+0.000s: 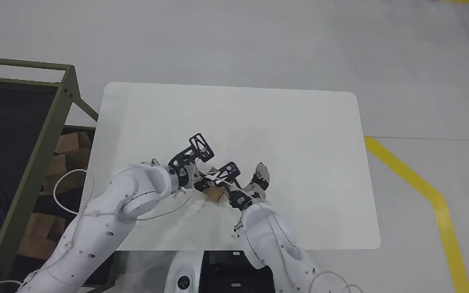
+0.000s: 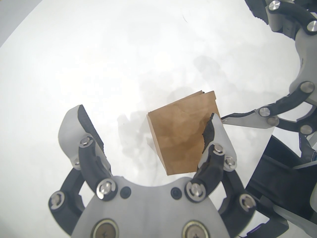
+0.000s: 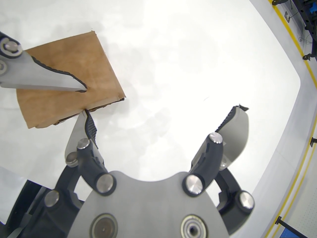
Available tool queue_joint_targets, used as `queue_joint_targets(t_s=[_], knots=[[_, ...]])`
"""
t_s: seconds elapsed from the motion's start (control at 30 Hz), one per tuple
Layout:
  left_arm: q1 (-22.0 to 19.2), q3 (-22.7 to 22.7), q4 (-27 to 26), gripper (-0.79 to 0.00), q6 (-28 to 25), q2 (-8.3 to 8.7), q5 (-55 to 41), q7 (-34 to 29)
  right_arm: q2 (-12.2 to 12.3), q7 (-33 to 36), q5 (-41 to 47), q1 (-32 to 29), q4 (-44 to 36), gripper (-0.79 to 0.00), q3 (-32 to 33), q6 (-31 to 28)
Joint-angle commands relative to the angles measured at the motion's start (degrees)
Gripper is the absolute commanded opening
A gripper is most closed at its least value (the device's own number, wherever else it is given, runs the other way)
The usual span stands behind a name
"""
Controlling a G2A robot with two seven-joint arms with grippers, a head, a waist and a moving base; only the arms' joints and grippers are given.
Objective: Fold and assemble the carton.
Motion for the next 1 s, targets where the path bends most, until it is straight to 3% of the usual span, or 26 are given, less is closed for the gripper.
queue_joint_targets(t_s=[0.0, 0.7, 0.97], knots=[[0.0, -0.1, 0.1, 0.0, -0.2, -0.03, -0.4, -0.2, -0.1, 0.1, 0.0, 0.1, 0.2, 0.0, -0.1, 0.1], [2.9, -5.6, 0.1, 0.0, 0.0, 0.29, -2.8, 0.4, -1.0, 0.1, -0.1, 1.1, 1.3, 0.0, -0.5, 0.9], [3.9, -6.5, -0.3, 0.0, -1.0, 0.37, -2.5, 0.6, -0.6, -1.2, 0.6, -1.2, -2.1, 0.0, 1.9, 1.3]])
